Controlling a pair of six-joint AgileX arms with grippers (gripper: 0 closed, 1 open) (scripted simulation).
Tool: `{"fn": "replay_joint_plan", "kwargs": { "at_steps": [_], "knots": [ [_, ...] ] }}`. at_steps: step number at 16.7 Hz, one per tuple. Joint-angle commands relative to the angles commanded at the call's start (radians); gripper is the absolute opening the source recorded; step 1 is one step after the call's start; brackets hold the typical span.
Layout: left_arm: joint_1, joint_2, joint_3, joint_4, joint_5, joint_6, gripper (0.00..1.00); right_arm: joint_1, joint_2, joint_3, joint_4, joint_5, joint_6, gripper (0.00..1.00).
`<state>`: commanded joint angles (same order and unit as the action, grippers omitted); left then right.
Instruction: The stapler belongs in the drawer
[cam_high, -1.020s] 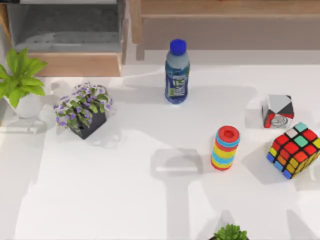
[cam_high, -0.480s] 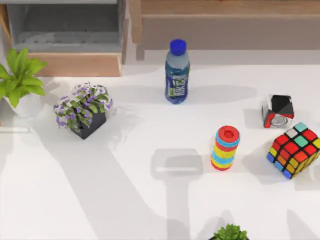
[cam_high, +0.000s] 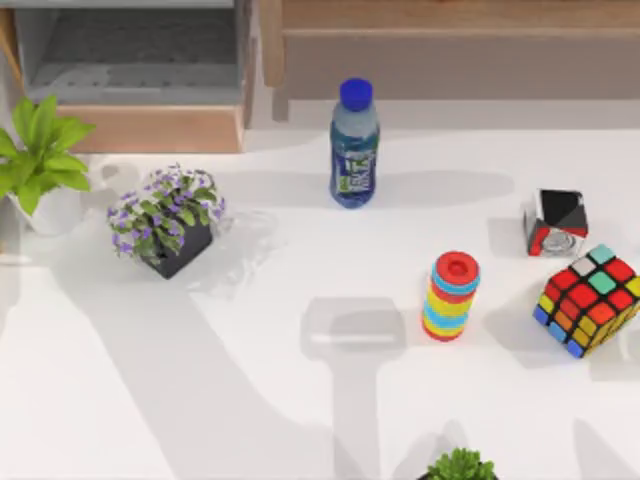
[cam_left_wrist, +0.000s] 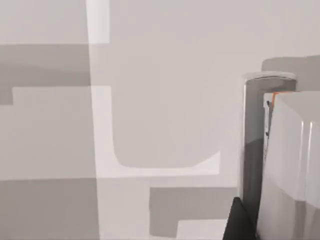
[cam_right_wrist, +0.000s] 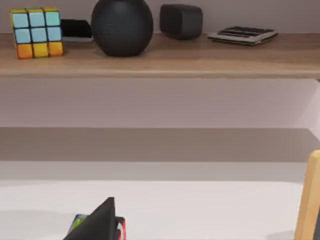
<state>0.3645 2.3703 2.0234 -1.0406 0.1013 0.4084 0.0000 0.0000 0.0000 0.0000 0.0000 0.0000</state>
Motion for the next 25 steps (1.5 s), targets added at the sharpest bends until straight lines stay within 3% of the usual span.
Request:
{"fn": "replay_joint_plan", "kwargs": {
  "at_steps": [8,21,25],
  "knots": [
    [0.003,0.012,-0.017,0.026,0.002,-0.002,0.0,0.0,0.0,0.0,0.0,0.0,0.0,1.0],
    [0.003,0.012,-0.017,0.026,0.002,-0.002,0.98,0.0,0.0,0.0,0.0,0.0,0.0,1.0],
    [0.003,0.012,-0.017,0.026,0.002,-0.002,1.0,0.0,0.0,0.0,0.0,0.0,0.0,1.0]
  ]
}}
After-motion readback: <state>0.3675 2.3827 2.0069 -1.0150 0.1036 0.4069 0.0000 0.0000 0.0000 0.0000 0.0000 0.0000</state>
